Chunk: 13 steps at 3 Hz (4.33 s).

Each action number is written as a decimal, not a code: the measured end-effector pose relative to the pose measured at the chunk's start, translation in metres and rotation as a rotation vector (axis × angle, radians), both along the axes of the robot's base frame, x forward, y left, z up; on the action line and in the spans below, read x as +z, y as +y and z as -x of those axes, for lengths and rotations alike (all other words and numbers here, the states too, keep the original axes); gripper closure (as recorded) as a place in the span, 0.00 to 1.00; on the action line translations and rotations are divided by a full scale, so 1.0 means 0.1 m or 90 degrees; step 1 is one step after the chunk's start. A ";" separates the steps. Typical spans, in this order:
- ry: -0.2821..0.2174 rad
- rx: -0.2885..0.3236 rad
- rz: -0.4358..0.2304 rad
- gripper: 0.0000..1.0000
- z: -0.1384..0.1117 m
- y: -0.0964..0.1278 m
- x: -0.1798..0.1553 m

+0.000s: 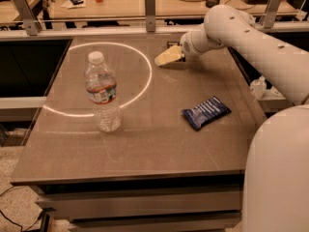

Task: Move rxbar chocolate near rxbar blueberry

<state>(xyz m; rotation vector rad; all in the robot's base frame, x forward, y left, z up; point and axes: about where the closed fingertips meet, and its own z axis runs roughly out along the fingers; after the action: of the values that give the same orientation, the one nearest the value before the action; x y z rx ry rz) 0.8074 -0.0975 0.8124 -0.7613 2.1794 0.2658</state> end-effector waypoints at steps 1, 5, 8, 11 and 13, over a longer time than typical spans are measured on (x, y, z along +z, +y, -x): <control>0.000 0.000 0.000 0.63 0.00 0.00 0.02; 0.000 0.000 0.000 1.00 0.00 0.00 0.17; -0.075 0.088 -0.017 1.00 0.15 -0.29 0.85; 0.073 0.149 0.073 1.00 0.90 -1.17 1.05; 0.157 0.188 0.083 1.00 1.58 -1.59 1.03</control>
Offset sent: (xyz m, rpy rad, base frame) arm -0.0013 -0.0041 0.0056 0.0277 -0.0092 0.0052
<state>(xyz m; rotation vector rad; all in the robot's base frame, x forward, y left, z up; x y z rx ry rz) 0.6494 -0.2566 0.9155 -1.1819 2.3261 0.3867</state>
